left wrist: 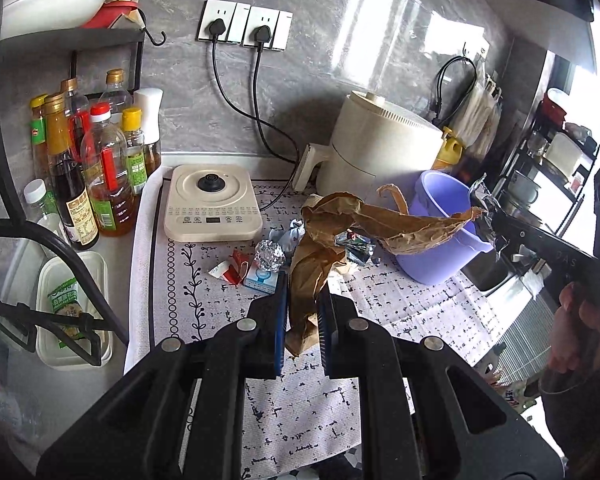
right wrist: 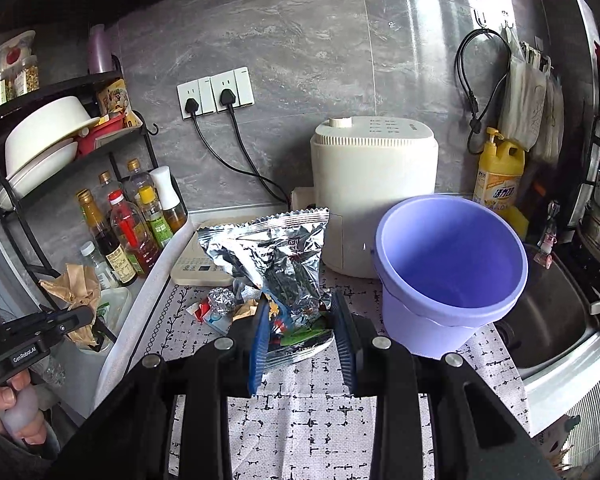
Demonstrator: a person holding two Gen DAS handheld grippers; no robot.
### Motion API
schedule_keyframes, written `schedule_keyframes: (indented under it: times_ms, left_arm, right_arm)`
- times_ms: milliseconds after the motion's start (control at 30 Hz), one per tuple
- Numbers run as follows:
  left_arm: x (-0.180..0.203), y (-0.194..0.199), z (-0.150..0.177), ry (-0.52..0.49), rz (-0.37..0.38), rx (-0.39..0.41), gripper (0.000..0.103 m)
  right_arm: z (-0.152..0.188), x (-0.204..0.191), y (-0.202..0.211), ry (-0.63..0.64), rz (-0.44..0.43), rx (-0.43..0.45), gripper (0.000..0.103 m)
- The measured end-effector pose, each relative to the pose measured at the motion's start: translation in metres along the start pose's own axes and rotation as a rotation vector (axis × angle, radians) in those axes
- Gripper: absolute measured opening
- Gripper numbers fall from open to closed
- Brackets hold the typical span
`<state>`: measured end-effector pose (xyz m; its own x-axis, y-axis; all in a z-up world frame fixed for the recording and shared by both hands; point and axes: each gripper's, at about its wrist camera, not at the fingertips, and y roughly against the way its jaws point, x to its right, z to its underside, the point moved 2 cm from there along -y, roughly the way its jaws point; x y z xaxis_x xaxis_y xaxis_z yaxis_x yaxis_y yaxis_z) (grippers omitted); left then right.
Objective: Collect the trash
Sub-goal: 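Carry the chip bag and brown paper into the lavender bucket and open both grippers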
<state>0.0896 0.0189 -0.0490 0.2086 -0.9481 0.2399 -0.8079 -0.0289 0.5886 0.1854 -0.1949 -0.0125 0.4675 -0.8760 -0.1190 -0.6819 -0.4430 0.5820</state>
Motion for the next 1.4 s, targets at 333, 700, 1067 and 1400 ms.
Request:
schedule_keyframes:
  times_ms: [333,700,1067,1400]
  left_arm:
    - [0.064,-0.04,-0.03,-0.046,-0.037,-0.003,0.014]
    - [0.127,-0.084,-0.065,-0.051,0.005,0.041,0.014]
    - [0.208,-0.157,-0.085,-0.111,0.063,-0.016,0.014]
    - [0.263,-0.199,-0.095,-0.144,0.125,-0.045,0.076]
  right_arm:
    - [-0.021,0.07,-0.011,-0.021,-0.049,0.028,0.03]
    - [-0.055,0.145,-0.051,-0.008,-0.044,-0.01,0.033]
    - [-0.061,0.231,-0.047,-0.033,0.018,0.046,0.09]
    - [-0.06,0.296,-0.039,-0.093,0.025,0.034,0.091]
